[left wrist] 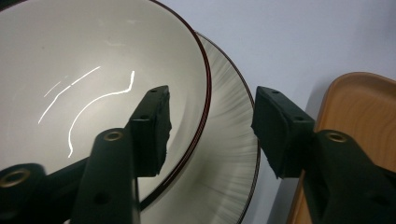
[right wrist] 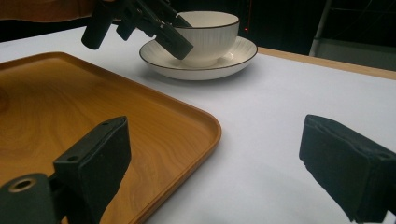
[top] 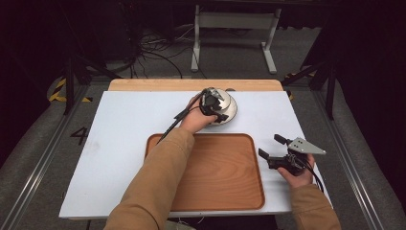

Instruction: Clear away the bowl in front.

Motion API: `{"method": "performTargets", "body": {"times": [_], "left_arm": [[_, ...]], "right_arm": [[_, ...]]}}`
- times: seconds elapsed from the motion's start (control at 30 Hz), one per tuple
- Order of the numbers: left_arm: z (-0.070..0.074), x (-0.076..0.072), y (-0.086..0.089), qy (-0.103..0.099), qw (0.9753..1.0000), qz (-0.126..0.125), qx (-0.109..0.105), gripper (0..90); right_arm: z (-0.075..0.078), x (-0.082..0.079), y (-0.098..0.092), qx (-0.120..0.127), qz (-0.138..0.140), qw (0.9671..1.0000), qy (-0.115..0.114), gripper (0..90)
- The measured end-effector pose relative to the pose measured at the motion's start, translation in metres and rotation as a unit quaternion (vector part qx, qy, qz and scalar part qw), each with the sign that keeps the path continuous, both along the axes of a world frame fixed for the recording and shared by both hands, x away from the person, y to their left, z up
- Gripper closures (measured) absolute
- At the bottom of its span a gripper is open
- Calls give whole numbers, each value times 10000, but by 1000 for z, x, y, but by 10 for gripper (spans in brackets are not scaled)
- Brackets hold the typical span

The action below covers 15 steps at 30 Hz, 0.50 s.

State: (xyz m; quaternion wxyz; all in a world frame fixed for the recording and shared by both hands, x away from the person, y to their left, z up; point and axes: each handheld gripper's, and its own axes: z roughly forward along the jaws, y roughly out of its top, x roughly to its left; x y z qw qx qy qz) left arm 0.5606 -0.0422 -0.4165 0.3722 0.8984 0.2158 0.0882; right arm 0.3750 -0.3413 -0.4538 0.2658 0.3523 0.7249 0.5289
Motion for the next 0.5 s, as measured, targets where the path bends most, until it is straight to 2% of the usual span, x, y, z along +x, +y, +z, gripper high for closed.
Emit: {"method": "performTargets", "body": {"times": [0.13, 0.33, 0.43, 0.5], "left_arm": [[0, 0, -1, -77, 9999, 53, 49, 562], [-1, -1, -6, -268, 9991, 90, 301, 601], [-2, -1, -10, -358, 9987, 52, 352, 624], [-1, 0, -12, -363, 9984, 28, 441, 644]], "right_arm": [[0, 0, 0, 3, 3, 10000, -8, 99], [0, 0, 0, 11, -7, 10000, -6, 98], [0, 0, -1, 20, -7, 10000, -5, 99], [0, 0, -1, 28, -19, 10000, -3, 98]]}}
